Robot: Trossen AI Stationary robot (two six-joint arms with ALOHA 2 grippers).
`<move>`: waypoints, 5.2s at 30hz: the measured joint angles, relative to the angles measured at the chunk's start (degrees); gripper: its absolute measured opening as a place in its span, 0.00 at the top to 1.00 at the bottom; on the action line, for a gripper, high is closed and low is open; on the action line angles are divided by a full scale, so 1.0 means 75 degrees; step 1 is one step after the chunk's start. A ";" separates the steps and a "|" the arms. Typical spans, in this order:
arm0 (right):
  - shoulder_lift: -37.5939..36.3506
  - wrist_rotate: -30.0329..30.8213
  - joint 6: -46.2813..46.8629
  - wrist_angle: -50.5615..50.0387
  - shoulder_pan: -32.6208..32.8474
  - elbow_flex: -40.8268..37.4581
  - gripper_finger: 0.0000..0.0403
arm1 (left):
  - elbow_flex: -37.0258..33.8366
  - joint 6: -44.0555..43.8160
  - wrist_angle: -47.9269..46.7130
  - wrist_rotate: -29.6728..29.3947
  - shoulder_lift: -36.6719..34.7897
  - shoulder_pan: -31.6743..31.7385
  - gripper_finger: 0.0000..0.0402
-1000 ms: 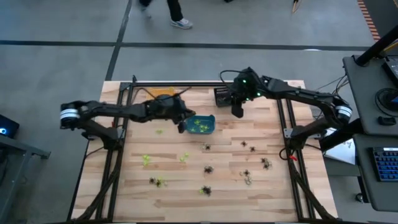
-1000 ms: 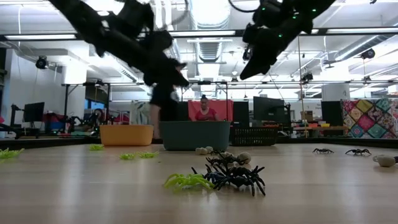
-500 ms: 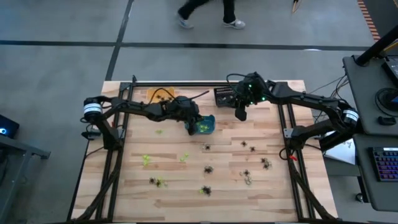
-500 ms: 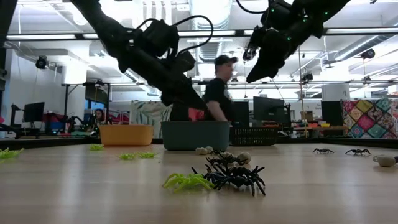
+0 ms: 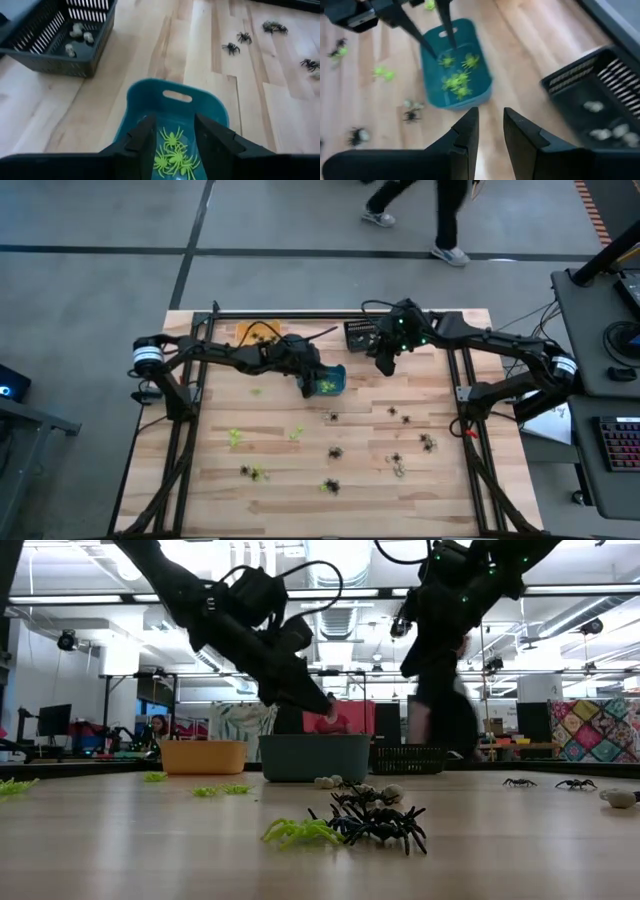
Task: Sort Halloween decoration
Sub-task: Put the black spider toy into the yellow bin
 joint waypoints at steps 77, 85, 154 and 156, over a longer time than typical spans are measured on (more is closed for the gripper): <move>0.3432 0.1863 0.5532 -0.3466 0.3547 0.0187 0.62 | -0.0003 0.2795 -0.1828 -0.2015 -0.2359 0.0073 0.72; 0.3367 0.1859 0.5394 -0.3272 0.3554 0.0170 0.77 | -0.0003 0.2795 -0.1825 -0.2014 -0.2359 0.0073 0.72; 0.6522 -0.0017 0.0971 0.6846 0.0389 0.4743 0.98 | -0.2678 0.1615 -0.0332 -0.2769 -0.8237 0.0073 0.72; 0.6993 -0.0005 0.1065 0.6586 0.0339 0.5321 0.98 | -0.2678 0.1555 -0.0444 -0.2773 -0.8292 0.0073 0.72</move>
